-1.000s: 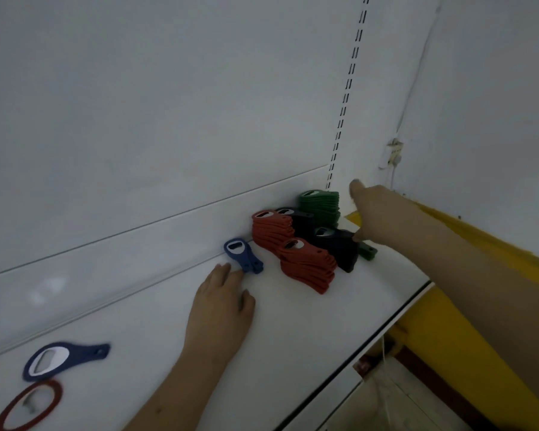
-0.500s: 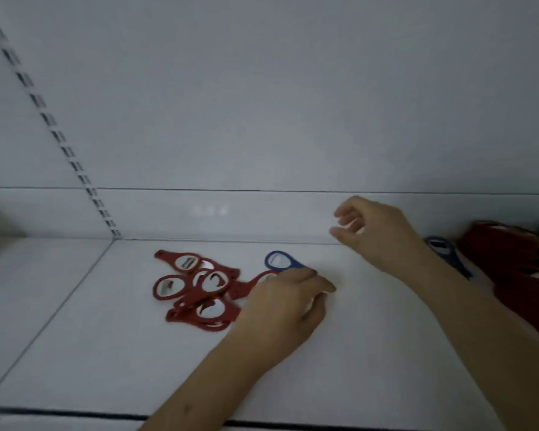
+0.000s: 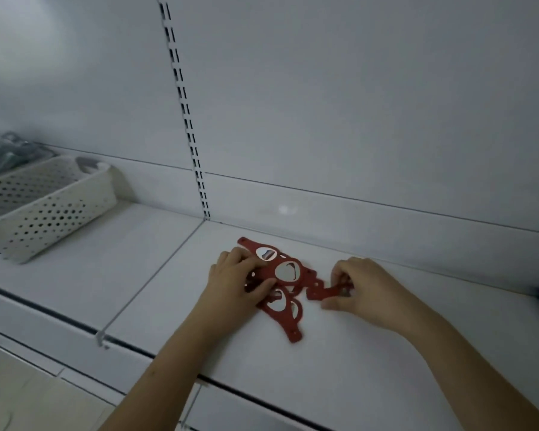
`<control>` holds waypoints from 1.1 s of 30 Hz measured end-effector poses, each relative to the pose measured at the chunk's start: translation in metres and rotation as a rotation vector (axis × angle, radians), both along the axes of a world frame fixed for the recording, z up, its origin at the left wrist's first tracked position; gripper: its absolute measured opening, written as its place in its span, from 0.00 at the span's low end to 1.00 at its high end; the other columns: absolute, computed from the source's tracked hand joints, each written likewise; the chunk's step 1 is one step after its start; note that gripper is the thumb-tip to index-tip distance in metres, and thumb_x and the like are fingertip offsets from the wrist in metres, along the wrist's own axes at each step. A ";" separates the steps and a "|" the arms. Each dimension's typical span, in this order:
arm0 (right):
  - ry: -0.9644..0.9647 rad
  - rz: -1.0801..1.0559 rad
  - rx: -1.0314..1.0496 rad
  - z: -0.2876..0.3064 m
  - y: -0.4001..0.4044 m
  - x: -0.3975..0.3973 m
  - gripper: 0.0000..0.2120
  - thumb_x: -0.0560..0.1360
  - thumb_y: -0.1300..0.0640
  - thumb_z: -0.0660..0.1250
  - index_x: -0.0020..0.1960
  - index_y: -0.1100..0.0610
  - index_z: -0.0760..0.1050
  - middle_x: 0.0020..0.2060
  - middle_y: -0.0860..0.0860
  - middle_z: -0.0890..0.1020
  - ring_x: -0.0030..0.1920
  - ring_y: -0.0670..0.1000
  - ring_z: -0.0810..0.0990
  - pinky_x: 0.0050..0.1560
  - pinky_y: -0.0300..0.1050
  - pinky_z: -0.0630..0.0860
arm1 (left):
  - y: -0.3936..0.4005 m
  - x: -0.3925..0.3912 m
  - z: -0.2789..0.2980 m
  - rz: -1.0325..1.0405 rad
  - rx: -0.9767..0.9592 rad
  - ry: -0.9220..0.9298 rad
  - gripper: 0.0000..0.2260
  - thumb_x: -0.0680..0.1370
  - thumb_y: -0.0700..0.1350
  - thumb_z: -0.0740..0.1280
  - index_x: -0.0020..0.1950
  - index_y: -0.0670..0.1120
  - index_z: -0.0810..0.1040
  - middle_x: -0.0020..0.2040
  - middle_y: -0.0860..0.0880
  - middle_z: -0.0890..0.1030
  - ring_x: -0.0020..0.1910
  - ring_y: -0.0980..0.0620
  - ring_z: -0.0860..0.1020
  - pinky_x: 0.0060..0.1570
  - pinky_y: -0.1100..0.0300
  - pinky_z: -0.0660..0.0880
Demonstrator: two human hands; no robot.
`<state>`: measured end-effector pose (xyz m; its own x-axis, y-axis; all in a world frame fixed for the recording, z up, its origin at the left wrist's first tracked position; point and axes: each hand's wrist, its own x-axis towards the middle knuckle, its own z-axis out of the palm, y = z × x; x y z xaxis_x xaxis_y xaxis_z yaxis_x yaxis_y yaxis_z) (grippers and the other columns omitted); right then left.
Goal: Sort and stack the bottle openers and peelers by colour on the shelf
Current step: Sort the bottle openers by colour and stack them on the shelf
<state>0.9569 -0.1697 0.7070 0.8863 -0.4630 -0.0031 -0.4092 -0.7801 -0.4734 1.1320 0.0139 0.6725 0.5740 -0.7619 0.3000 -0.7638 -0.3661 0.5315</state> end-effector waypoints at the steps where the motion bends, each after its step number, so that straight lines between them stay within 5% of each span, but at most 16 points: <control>1: -0.009 -0.015 0.018 0.000 0.001 -0.001 0.16 0.65 0.42 0.78 0.41 0.47 0.72 0.37 0.44 0.76 0.37 0.42 0.73 0.36 0.38 0.66 | 0.001 0.001 0.001 0.001 -0.014 0.014 0.12 0.76 0.57 0.70 0.57 0.56 0.80 0.51 0.60 0.73 0.52 0.58 0.68 0.60 0.52 0.68; 8: -0.282 -0.109 0.201 0.009 0.013 -0.006 0.07 0.80 0.49 0.63 0.44 0.48 0.73 0.33 0.48 0.81 0.30 0.47 0.81 0.32 0.47 0.80 | 0.009 0.003 0.008 0.013 -0.112 0.205 0.03 0.76 0.53 0.71 0.46 0.61 0.79 0.51 0.63 0.78 0.56 0.63 0.73 0.60 0.57 0.71; 12: -0.281 -0.076 0.365 0.028 0.021 0.006 0.03 0.83 0.56 0.58 0.51 0.54 0.69 0.34 0.51 0.81 0.27 0.47 0.78 0.26 0.42 0.74 | 0.012 -0.002 0.015 0.075 -0.214 0.459 0.02 0.78 0.48 0.70 0.46 0.55 0.81 0.44 0.56 0.83 0.44 0.59 0.82 0.44 0.64 0.77; 16: -0.291 0.034 0.419 0.037 0.030 0.020 0.06 0.81 0.61 0.60 0.52 0.51 0.71 0.36 0.51 0.84 0.29 0.45 0.79 0.30 0.39 0.74 | 0.013 -0.003 0.018 0.098 -0.285 0.574 0.03 0.79 0.45 0.68 0.47 0.50 0.81 0.37 0.54 0.84 0.34 0.59 0.82 0.34 0.70 0.74; 22: -0.345 0.018 0.354 0.035 0.036 0.055 0.07 0.76 0.54 0.70 0.52 0.45 0.76 0.29 0.46 0.80 0.27 0.41 0.78 0.31 0.33 0.74 | 0.016 0.006 0.017 0.043 -0.376 0.673 0.03 0.80 0.43 0.68 0.51 0.47 0.81 0.43 0.46 0.85 0.44 0.44 0.84 0.47 0.54 0.81; 29: -0.257 0.063 0.350 0.022 0.034 0.076 0.09 0.70 0.47 0.76 0.49 0.45 0.80 0.36 0.44 0.83 0.33 0.45 0.83 0.34 0.35 0.77 | 0.016 0.006 0.017 -0.073 -0.421 0.828 0.08 0.81 0.36 0.63 0.55 0.44 0.79 0.46 0.40 0.84 0.46 0.43 0.83 0.52 0.48 0.79; 33: -0.236 0.081 0.271 0.021 0.039 0.083 0.14 0.67 0.44 0.77 0.50 0.46 0.80 0.39 0.41 0.84 0.40 0.38 0.82 0.40 0.32 0.78 | 0.015 0.002 0.021 -0.096 -0.399 0.789 0.06 0.82 0.46 0.65 0.55 0.48 0.80 0.48 0.43 0.84 0.50 0.43 0.83 0.53 0.49 0.80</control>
